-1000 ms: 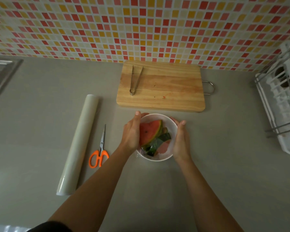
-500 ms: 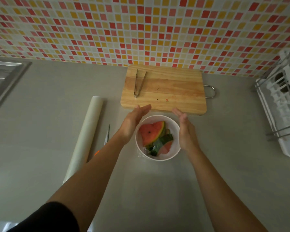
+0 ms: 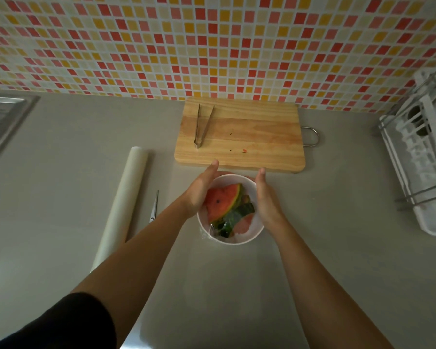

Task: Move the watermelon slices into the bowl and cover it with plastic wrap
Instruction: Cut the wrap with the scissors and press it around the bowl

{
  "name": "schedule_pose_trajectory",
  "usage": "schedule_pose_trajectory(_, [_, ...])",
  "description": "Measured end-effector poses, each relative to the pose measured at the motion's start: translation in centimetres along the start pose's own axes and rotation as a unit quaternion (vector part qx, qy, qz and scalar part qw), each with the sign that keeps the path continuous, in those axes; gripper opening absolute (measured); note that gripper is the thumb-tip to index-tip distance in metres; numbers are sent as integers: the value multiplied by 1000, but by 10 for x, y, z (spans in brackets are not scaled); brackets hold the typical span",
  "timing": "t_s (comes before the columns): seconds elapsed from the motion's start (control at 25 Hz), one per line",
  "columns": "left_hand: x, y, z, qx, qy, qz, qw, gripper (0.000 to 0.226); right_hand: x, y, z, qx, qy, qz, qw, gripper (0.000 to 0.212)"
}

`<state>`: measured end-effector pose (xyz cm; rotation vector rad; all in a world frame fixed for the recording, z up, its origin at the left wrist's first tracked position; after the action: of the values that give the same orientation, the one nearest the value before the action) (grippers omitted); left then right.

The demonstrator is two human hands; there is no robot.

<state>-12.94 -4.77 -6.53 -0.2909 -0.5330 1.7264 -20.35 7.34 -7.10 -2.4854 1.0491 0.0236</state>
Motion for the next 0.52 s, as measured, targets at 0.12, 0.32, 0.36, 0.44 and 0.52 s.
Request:
schedule_pose_trajectory(0.12, [-4, 0, 1, 5, 35, 21, 999, 63, -5, -3, -4, 15, -37, 28, 999, 77])
schedule_pose_trajectory(0.32, [-6, 4, -1, 7, 66, 26, 997, 79, -4, -3, 0, 50, -138, 36, 988, 101])
schedule_pose_trajectory(0.36, [-7, 4, -2, 3, 83, 28, 996, 82, -4, -5, -1, 53, -157, 35, 985, 95])
schedule_pose_trajectory(0.44, [-10, 1, -1, -15, 137, 43, 990, 87, -6, -8, -5, 58, -222, 37, 973, 95])
schedule_pose_trajectory(0.52, [-16, -6, 6, 7, 163, 74, 984, 85, -11, -6, -8, 60, -299, 38, 952, 110])
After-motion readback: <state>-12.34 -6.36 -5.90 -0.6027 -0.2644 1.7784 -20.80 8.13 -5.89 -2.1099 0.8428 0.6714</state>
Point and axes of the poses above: each hand's wrist, its own y-axis towards the middle knuckle, its own x-axis out of the palm, z = x × y, the point moved 7 cm from there along y, towards the middle knuckle, and after that the axes turned 6 degrees about -z, right-handed, at the moved point
